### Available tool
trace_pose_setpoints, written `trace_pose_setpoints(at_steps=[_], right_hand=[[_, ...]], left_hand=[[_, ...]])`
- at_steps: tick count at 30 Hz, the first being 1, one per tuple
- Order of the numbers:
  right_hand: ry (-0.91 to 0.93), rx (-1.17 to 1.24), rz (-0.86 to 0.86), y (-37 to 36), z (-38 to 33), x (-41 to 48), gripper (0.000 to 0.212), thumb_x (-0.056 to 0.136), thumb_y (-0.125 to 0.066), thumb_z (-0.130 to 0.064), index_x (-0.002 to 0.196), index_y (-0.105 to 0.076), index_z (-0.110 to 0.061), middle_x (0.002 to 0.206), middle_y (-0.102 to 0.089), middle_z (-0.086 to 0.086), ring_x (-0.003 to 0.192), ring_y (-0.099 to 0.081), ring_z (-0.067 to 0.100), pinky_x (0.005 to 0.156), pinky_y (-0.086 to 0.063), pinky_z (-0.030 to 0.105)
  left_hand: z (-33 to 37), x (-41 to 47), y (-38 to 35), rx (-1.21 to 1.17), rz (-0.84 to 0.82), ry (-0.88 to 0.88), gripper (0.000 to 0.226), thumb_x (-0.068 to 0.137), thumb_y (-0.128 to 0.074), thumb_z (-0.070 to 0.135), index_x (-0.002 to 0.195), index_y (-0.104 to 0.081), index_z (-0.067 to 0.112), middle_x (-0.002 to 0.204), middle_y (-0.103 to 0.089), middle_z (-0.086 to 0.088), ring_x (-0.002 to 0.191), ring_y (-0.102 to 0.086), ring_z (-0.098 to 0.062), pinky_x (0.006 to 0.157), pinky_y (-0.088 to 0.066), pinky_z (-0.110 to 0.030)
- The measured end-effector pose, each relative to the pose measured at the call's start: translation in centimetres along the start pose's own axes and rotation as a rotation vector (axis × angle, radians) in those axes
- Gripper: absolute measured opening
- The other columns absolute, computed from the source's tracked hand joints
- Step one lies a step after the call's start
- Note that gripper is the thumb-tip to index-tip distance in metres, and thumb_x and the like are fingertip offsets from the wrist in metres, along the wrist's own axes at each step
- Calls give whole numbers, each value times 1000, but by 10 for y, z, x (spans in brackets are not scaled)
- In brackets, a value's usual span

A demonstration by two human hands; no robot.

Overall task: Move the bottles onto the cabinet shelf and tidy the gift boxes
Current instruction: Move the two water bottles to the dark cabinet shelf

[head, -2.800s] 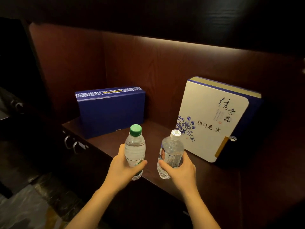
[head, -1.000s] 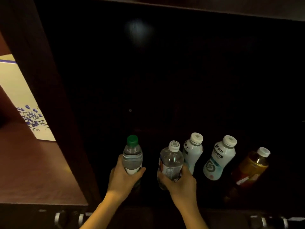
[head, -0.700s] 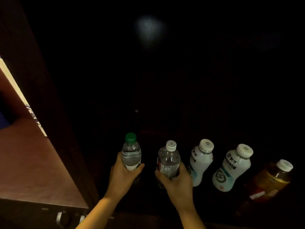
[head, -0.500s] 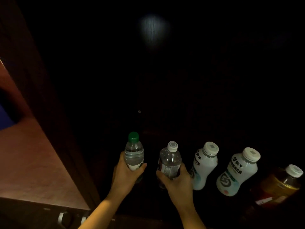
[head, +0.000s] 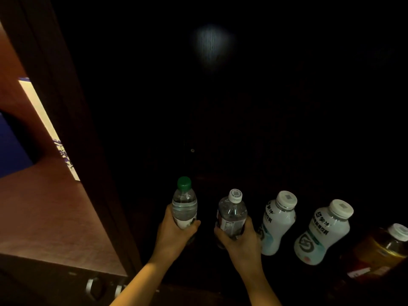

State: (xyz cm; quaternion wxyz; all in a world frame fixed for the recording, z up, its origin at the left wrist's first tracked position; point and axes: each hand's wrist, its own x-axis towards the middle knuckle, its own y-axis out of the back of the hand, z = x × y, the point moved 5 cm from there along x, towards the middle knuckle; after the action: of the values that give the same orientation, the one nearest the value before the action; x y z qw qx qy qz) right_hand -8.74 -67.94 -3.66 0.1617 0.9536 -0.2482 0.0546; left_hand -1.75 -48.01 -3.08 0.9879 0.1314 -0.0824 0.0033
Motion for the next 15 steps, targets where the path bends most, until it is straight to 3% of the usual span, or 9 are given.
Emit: trace_pose_setpoints(at_steps=[3,6,10,13,15], right_hand=[[5,1,-14,0,-1,-1,73,68,-89,-36,129,-50,-33,113,-65,-21,102,-60,-12,81,-50,8],[1,21,-34,1,-1,-1,77,66,-89,-39,131,-48,-33,117,-65,-18,106,-61,-7,88,-53,20],[3,57,-71,2,-4,-5,87,65,-90,-37,138,-42,-36,126,-61,-21,115,-58,-6,91,-51,15],[17,62,-81,5,-8,-11,92,69,-89,-34,145,-38,-33,132,-59,-19,121,-56,-4,97,-50,22],[26,48,-80,7,-13,-14,92,70,-88,-32,146,-36,-34,134,-57,-21,123,-54,-5,98,-48,19]], left_hand=[[-2,-3,1,-12,-14,20,64,70,-89,24,117,-50,40,106,-65,17,96,-59,19,69,-46,-1],[-5,-6,3,-14,-35,24,69,71,-88,26,126,-48,35,108,-62,23,97,-54,25,71,-43,2],[-8,-15,8,19,-85,36,84,70,-88,32,138,-40,35,116,-54,29,102,-48,30,74,-40,5],[-10,-21,12,72,-114,56,97,69,-87,38,149,-33,29,133,-51,21,113,-50,14,78,-39,3],[-9,-25,15,99,-140,73,106,70,-86,41,154,-23,28,145,-45,14,125,-43,3,90,-37,-5]])
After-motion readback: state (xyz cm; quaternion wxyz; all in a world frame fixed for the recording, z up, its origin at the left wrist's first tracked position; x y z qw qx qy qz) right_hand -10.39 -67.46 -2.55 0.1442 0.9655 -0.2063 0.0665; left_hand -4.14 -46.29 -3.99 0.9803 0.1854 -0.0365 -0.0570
